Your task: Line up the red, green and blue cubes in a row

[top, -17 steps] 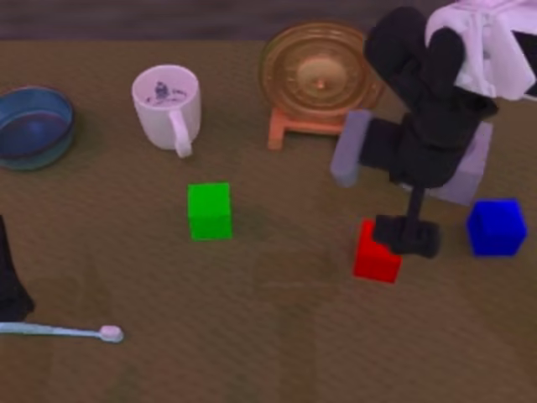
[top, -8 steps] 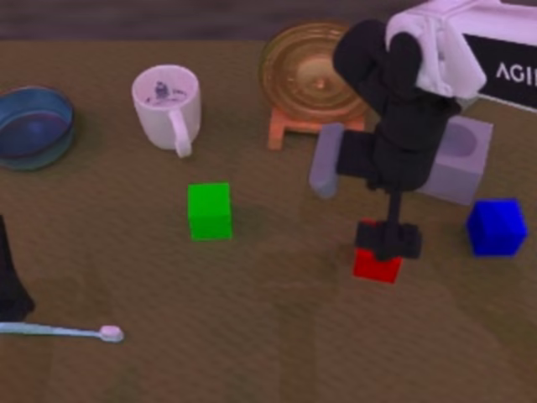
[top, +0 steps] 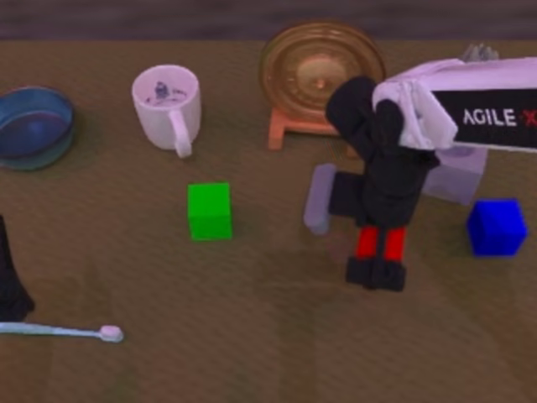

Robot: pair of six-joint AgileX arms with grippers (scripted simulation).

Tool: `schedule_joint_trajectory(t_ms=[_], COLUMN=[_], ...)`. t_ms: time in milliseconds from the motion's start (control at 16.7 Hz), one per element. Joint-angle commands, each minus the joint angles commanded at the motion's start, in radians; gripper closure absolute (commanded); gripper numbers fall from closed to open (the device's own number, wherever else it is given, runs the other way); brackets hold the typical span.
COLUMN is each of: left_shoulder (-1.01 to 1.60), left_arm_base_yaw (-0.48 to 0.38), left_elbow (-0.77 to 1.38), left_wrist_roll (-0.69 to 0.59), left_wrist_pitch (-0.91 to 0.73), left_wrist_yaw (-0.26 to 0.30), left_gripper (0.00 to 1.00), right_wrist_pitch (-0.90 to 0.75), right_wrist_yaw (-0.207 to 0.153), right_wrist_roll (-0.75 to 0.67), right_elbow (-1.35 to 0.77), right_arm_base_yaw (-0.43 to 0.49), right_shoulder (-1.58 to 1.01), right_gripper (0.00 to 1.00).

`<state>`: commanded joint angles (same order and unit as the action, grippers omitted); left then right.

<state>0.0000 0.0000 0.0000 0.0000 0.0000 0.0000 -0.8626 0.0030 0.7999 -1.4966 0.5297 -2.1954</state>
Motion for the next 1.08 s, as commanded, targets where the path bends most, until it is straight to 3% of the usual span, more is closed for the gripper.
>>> schedule_joint_trajectory(t_ms=[360,1080], left_shoulder=[0.0,0.0], left_arm_base_yaw=[0.0,0.0], left_elbow=[0.0,0.0], left_wrist_roll=[0.0,0.0], left_wrist_pitch=[0.0,0.0], left_wrist_yaw=[0.0,0.0], left_gripper=[0.0,0.0], right_wrist_pitch=[0.053,0.053], right_wrist_yaw=[0.0,0.0], right_wrist_roll=[0.0,0.0], right_elbow=[0.033,0.033], right_arm_base_yaw=[0.001,0.001], right_shoulder=[-0.029,-0.029], right_gripper=[0.0,0.9])
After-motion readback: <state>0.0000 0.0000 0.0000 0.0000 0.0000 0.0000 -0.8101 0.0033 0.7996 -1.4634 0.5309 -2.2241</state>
